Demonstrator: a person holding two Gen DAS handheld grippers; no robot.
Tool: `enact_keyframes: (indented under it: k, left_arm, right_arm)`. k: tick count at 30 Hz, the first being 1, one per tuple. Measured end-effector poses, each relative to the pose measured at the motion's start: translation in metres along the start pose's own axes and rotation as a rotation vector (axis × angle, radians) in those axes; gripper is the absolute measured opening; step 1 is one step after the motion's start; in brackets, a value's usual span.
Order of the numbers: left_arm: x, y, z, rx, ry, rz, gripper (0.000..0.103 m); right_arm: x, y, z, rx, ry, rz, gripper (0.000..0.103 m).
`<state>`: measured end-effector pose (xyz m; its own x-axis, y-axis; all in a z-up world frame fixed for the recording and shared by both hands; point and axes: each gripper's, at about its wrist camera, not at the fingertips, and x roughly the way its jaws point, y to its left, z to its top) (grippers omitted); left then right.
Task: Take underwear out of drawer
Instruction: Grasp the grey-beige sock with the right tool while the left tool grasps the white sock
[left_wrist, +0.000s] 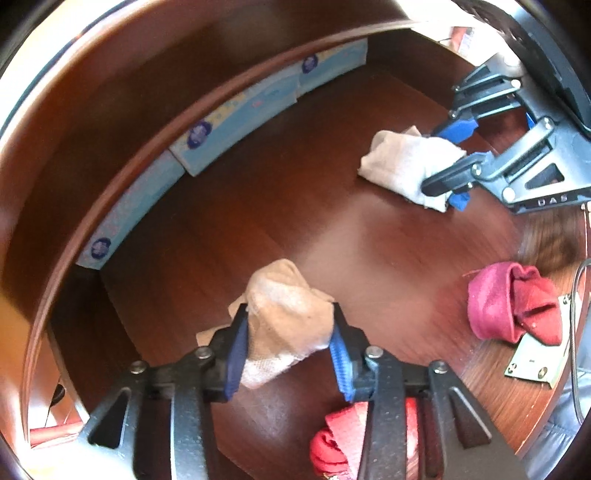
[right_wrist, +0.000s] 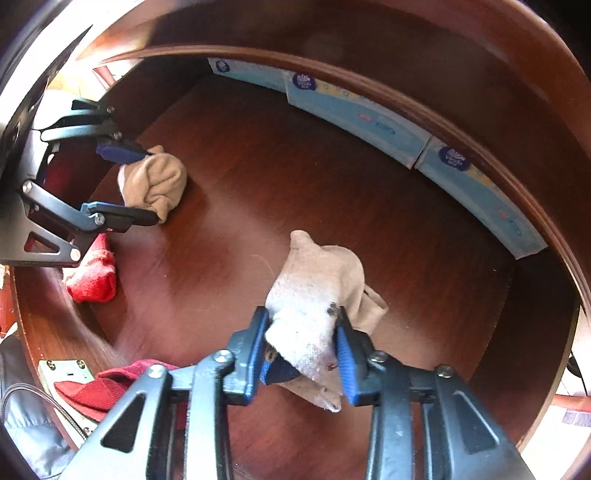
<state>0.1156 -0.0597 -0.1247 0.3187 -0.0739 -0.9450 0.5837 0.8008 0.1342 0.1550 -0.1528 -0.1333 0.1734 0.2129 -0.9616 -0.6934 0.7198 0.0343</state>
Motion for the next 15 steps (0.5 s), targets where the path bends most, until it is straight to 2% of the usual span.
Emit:
enact_keyframes:
  k: [8,15]
  left_arm:
    - [-0.027,0.001,0.001,-0.074,-0.136,0.027,0.038]
    - [-0.037,-0.009,0.001,-0.107,-0.17,0.012,0.038]
  right_arm:
    - [-0.016,0.005,0.002,0.003,-0.113,-0.002,0.029]
    - [-0.026,0.012,-0.003,0.008,-0.184,0.03,0.029]
